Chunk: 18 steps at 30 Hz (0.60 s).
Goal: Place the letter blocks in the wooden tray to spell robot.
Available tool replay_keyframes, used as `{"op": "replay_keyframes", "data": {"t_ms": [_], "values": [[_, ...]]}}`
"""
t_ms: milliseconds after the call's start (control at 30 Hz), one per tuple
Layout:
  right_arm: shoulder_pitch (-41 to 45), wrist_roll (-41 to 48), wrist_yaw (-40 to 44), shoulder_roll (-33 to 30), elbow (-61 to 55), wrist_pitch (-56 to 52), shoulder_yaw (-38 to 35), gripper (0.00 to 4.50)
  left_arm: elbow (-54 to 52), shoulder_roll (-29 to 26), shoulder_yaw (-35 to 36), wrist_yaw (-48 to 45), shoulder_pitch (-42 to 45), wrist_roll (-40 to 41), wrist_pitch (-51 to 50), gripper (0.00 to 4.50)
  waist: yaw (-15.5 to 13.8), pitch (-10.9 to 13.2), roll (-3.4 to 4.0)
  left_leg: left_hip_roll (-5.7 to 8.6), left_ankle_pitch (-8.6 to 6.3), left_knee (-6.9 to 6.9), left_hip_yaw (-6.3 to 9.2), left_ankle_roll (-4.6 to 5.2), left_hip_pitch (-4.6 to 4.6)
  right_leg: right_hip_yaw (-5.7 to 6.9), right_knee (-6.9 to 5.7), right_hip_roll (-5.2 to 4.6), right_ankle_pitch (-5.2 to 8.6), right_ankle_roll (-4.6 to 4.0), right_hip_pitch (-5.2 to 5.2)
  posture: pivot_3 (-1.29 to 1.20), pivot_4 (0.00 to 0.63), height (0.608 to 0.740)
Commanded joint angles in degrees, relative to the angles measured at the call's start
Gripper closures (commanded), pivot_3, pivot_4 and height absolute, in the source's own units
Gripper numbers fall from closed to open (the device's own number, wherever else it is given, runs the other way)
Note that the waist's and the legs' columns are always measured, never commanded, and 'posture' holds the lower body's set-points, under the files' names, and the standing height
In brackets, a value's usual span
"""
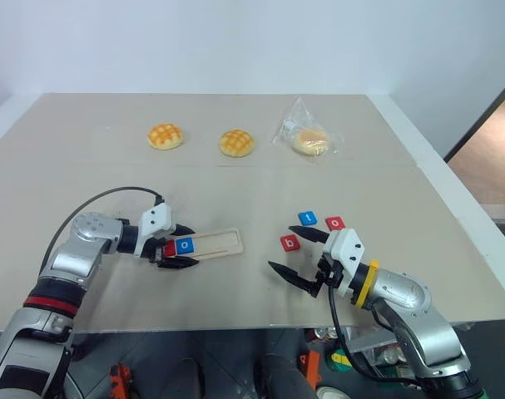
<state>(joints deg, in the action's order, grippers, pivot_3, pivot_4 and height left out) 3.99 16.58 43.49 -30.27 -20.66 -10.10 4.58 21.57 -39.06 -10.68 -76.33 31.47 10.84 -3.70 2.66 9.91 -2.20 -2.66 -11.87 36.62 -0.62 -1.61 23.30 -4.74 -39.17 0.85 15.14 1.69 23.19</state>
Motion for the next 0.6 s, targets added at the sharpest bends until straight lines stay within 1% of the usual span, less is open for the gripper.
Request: {"op": "replay_keyframes", "data": {"t_ms": [33,233,400,600], "values": [[1.0,0.2,0.3,0.0,-0.2,0.5,-0.4,0.0,-0.1,0.0,-3.2,-2.2,0.4,-3.3,2.6,1.23,0.0,0.0,0.0,0.0,0.0,0.0,0.0,0.0,0.0,0.0,0.0,0.0,0.0,0.0,0.0,0.0,0.15,0.74],[1.4,0.0,0.7,-0.1,0.8,1.1,-0.5,0.0,-5.4,3.5,-7.6,-4.1,3.9,-4.4,0.5,1.23,-0.2,0.0,0.0,0.06,0.0,0.0,-0.01,0.0,0.07,-0.02,0.01,-0.06,0.05,0.08,0.01,0.0,0.15,0.74],[1.1,-0.3,0.7,0.0,0.9,1.5,-0.1,0.0,-4.6,7.5,-10.7,-2.7,7.3,-7.0,-0.1,1.23,-0.3,0.0,0.0,0.13,-0.01,0.02,-0.01,0.0,0.13,-0.02,0.03,-0.12,0.08,0.13,0.02,0.0,0.15,0.74],[0.3,-0.4,0.4,0.2,0.4,1.6,-0.1,0.0,-3.2,10.2,-12.8,-1.8,9.7,-9.1,-0.4,1.23,-0.2,0.0,0.0,0.1,-0.01,0.02,0.03,0.0,0.11,-0.01,0.03,-0.06,0.06,0.12,0.02,0.0,0.15,0.74]]}}
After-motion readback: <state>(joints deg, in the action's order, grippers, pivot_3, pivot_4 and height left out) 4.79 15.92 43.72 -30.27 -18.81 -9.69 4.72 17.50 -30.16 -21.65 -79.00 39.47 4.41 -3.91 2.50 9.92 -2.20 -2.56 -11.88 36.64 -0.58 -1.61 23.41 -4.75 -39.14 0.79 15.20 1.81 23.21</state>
